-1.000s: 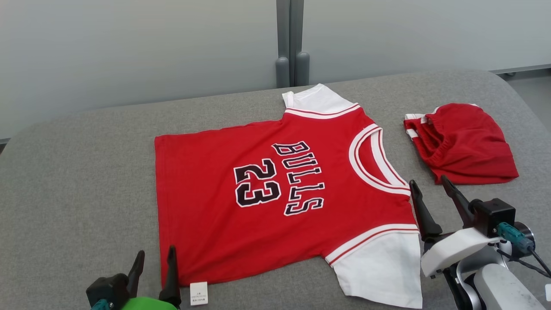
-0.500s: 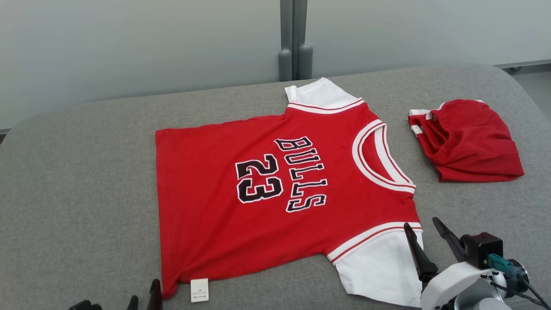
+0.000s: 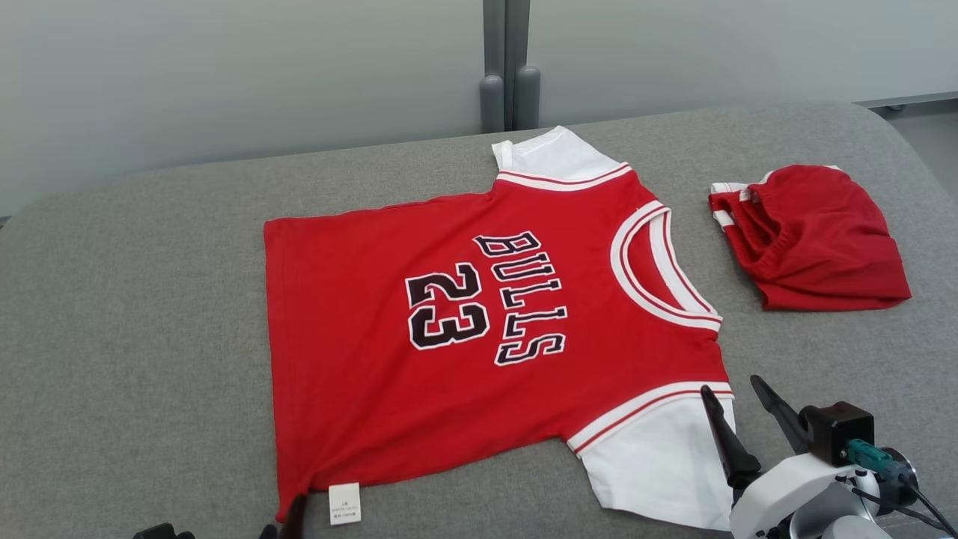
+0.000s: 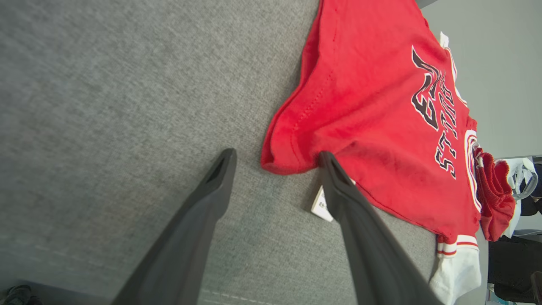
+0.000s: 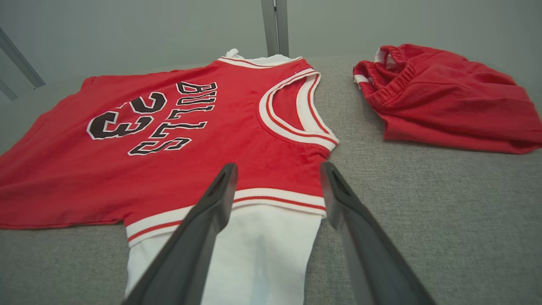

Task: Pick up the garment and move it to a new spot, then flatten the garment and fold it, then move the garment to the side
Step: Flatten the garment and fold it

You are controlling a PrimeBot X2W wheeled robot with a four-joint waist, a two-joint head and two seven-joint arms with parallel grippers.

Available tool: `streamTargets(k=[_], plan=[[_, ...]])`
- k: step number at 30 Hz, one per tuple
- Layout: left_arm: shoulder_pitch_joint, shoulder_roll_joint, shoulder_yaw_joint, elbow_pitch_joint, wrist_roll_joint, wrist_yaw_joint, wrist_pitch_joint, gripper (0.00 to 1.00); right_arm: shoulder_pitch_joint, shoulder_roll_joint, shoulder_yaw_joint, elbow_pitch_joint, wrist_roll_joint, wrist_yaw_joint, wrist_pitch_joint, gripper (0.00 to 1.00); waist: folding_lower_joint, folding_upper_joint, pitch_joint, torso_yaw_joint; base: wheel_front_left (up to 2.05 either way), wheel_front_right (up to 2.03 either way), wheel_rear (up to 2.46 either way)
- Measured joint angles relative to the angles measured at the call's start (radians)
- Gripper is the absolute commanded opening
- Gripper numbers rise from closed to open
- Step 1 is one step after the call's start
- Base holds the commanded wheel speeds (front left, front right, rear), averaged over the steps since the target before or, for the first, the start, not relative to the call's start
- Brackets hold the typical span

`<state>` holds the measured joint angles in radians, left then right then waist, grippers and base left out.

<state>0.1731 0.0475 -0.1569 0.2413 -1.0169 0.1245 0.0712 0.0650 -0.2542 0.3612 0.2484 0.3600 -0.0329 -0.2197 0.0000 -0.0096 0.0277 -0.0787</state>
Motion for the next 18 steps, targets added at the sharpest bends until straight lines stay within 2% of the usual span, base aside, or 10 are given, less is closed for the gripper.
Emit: streamTargets(k=[6, 8, 10, 16, 18], plan=[[-0.005, 0.0, -0.017, -0.011, -0.087, 0.0, 0.026, 1.0, 0.0, -0.001, 0.003, 0.001, 0.0, 0.006, 0.0, 1.0, 0.0, 0.0, 0.006, -0.003, 0.0, 0.0, 0.0], [-0.007, 0.0, -0.018, -0.011, -0.089, 0.0, 0.025, 0.94, 0.0, -0.002, 0.007, 0.001, 0.0, 0.007, 0.0, 1.0, 0.0, 0.0, 0.009, -0.006, 0.0, 0.0, 0.0], [-0.012, 0.0, -0.011, -0.007, -0.091, 0.0, 0.022, 0.93, -0.001, -0.002, 0.012, 0.003, -0.001, 0.015, 0.0, 1.0, 0.0, 0.0, 0.012, -0.011, 0.0, 0.0, 0.0], [-0.031, 0.0, 0.005, 0.003, -0.203, 0.0, 0.006, 1.0, -0.001, -0.006, 0.017, 0.014, -0.001, 0.024, 0.0, 1.0, 0.0, 0.0, 0.022, -0.028, 0.0, 0.0, 0.0], [-0.04, 0.0, 0.004, 0.007, -0.226, 0.0, 0.006, 0.91, -0.001, -0.006, 0.015, 0.019, -0.001, 0.023, 0.0, 1.0, 0.0, 0.0, 0.026, -0.032, 0.0, 0.0, 0.0]])
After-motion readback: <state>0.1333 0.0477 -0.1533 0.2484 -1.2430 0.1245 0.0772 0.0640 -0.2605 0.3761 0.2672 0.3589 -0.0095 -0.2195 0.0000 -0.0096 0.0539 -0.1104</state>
